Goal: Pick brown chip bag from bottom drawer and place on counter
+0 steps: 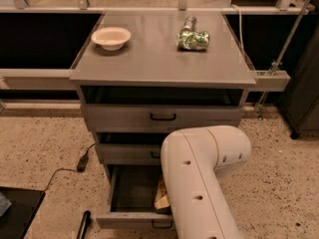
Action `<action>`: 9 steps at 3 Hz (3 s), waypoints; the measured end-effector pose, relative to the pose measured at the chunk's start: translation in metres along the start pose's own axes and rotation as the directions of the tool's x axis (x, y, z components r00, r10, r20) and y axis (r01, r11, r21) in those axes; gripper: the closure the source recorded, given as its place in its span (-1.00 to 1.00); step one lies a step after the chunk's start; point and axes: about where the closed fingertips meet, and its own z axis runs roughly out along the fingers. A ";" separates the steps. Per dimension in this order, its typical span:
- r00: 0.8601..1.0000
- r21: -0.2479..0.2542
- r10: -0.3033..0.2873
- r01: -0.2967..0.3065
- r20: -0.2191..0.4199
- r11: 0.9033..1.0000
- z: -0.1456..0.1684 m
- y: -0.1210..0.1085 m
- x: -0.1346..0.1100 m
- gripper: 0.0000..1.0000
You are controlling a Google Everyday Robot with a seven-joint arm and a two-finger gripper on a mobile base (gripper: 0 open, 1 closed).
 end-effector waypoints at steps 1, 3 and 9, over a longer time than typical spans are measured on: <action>1.000 -0.025 -0.010 0.010 0.024 1.000 -0.014 -0.029 0.011 -1.00; 0.999 -0.022 0.040 -0.041 -0.032 0.999 0.003 -0.044 0.030 -1.00; 0.988 0.027 0.139 -0.137 -0.071 0.990 0.008 -0.074 0.062 0.74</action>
Offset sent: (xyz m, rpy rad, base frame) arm 0.0188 -0.0615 0.0398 0.0932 -0.0581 0.0981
